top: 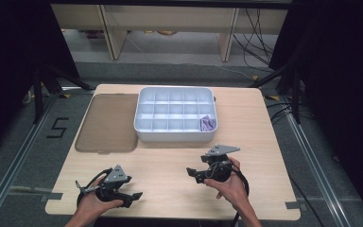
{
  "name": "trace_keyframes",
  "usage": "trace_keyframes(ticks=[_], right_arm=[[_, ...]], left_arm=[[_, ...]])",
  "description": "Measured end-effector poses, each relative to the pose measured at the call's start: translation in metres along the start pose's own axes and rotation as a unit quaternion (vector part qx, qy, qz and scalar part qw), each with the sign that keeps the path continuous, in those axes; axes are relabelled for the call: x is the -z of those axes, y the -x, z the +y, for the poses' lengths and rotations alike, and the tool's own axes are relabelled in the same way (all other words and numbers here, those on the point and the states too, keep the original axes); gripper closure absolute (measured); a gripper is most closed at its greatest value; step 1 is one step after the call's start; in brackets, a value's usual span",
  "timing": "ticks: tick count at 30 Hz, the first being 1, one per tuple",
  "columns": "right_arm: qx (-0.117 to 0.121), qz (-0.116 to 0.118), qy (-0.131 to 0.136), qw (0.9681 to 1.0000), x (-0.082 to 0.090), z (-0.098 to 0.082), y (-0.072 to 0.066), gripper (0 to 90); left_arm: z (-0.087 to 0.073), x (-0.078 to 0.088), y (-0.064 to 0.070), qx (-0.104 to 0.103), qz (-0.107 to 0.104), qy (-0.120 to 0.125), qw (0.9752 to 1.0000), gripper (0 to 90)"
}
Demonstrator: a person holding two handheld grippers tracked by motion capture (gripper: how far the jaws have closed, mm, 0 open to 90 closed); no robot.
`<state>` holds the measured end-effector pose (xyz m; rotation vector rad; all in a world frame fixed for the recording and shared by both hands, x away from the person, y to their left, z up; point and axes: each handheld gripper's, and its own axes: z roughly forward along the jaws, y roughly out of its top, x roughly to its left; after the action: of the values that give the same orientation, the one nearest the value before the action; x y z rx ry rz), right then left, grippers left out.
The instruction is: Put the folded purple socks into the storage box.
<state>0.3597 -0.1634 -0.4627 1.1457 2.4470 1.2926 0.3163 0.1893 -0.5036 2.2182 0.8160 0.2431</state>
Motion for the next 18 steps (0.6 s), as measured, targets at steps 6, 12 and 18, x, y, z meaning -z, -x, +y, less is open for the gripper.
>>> trace_keyframes(ticks=[6,12,18], right_arm=[[-0.006,-0.001,-0.012,0.9999,-0.001,-0.014,-0.002,22.8],[0.005,-0.002,-0.022,0.9997,-0.003,-0.022,-0.005,21.5],[0.016,0.004,-0.035,0.9993,-0.006,-0.031,-0.009,20.0]], left_arm=[[0.0,-0.001,0.001,0.008,-0.007,0.001,0.9999,25.3],[-0.001,-0.001,0.002,0.008,-0.007,0.001,0.9999,25.2],[0.0,-0.001,0.001,-0.005,-0.002,-0.001,1.0,25.0]])
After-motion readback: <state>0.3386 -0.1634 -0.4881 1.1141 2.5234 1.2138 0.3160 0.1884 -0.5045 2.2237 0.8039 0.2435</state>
